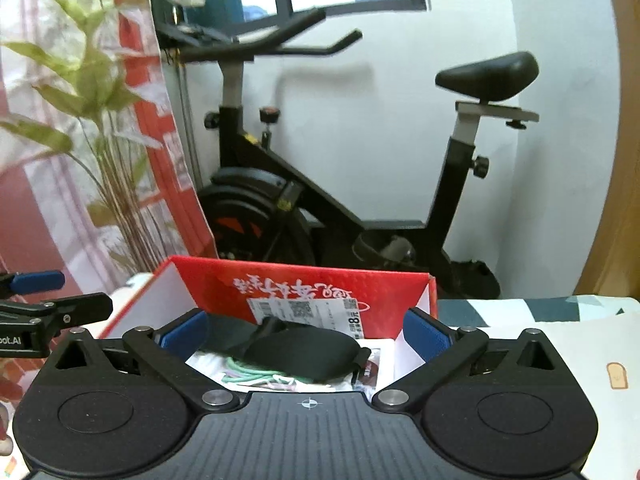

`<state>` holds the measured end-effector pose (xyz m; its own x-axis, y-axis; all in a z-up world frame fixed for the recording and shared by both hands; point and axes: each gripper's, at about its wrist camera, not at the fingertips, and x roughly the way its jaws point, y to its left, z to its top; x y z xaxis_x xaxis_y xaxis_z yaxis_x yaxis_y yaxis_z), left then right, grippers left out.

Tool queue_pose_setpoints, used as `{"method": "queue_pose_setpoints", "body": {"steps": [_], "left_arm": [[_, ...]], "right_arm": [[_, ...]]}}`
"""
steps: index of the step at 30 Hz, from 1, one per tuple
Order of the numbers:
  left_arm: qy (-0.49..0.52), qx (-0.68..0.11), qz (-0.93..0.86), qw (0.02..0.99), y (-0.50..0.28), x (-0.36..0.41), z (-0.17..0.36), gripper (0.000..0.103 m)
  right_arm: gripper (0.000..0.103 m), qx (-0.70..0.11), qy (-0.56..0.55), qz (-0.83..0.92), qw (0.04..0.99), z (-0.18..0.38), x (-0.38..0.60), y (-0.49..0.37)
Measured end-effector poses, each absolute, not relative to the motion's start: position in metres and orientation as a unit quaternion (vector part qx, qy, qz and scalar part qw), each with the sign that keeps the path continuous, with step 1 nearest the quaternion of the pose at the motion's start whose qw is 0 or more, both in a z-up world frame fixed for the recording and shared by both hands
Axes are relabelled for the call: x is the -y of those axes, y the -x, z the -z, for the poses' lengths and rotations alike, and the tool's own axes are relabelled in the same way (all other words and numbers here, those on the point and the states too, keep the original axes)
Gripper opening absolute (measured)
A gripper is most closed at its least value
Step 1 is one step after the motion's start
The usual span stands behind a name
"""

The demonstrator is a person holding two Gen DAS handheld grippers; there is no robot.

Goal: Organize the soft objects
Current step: 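Lower the eye mask into the red box and open both tools, then move both tools down to the grey mesh cloth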

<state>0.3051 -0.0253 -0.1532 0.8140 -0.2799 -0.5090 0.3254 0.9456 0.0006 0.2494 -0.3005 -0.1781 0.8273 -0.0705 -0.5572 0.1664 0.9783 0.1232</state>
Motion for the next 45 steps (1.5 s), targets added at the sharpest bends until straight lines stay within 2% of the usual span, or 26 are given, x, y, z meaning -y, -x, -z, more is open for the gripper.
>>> {"method": "queue_pose_setpoints", "body": {"steps": [9, 15, 32, 39, 45], "left_arm": [[-0.009, -0.245, 0.155, 0.957, -0.256, 0.003, 0.153, 0.103], [-0.032, -0.209, 0.154, 0.965, -0.211, -0.003, 0.167, 0.103], [-0.046, -0.309, 0.101, 0.945, -0.187, -0.009, 0.254, 0.103], [-0.027, -0.332, 0.111, 0.936, -0.19, -0.015, 0.279, 0.102], [0.003, -0.342, 0.125, 0.931, -0.191, -0.02, 0.292, 0.101]], "right_arm": [[0.103, -0.236, -0.088, 0.058, 0.966, 0.18, 0.283, -0.184], [0.103, -0.221, -0.09, 0.068, 0.969, 0.2, 0.273, -0.144], [0.102, -0.329, -0.125, 0.122, 0.928, 0.314, 0.264, -0.093], [0.089, -0.344, -0.149, 0.133, 0.917, 0.337, 0.27, -0.09], [0.087, -0.348, -0.124, 0.119, 0.922, 0.342, 0.266, -0.093]]}}
